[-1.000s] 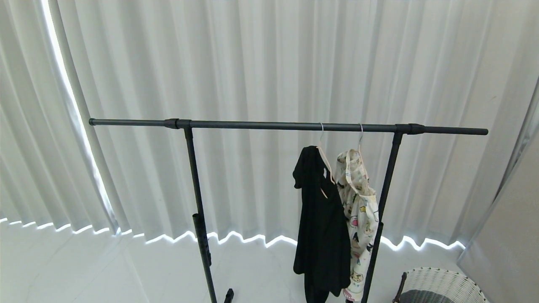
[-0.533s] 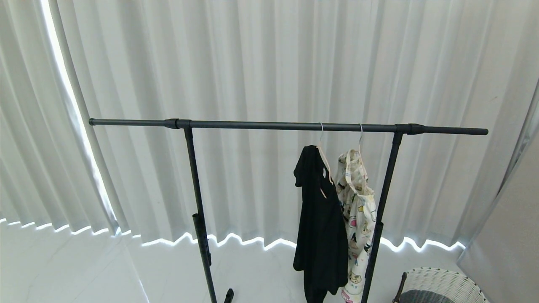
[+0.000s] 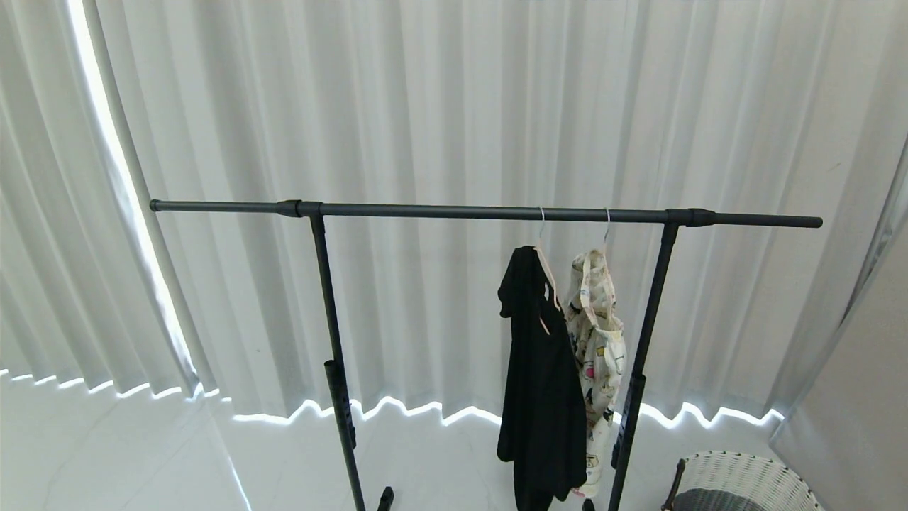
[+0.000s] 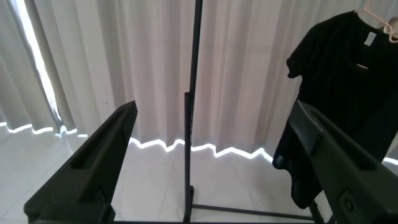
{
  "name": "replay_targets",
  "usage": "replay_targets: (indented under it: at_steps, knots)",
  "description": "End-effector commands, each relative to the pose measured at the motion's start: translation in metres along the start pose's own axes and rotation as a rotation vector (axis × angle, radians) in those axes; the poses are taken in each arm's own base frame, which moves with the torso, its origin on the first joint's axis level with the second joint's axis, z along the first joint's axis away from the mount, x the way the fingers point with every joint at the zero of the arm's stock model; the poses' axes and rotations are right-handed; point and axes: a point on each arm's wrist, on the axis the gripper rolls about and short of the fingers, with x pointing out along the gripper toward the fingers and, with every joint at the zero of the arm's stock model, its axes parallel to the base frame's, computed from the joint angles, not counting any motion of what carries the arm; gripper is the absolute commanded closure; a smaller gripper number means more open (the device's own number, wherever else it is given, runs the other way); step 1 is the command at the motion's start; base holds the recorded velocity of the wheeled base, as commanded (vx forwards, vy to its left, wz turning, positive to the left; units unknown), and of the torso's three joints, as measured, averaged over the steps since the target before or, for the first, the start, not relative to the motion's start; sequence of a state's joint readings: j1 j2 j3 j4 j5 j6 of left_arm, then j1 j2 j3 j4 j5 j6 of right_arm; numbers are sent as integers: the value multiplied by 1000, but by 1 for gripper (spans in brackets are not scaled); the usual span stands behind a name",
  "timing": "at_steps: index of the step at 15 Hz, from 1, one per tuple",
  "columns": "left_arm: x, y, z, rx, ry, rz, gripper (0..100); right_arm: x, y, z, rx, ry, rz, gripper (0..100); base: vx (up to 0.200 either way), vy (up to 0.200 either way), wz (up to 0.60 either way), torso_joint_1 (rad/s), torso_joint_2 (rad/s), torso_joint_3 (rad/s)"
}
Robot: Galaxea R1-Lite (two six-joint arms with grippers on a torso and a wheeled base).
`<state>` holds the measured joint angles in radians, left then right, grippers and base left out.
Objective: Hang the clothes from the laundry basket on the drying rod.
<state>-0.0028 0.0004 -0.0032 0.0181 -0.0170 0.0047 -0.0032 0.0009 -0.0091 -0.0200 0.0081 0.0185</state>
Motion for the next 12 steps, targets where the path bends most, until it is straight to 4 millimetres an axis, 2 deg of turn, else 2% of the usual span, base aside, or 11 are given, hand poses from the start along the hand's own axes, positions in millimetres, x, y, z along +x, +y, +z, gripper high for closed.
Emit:
replay_targets:
  at_steps: [1, 12]
  knots:
    - [0, 0, 0, 0, 0, 0, 0, 0, 0, 0, 3, -1, 0, 0, 0, 0, 0, 0, 0, 0]
    - [0, 0, 0, 0, 0, 0, 0, 0, 0, -3, 15, 20, -12, 0, 0, 0, 0, 0, 0, 0]
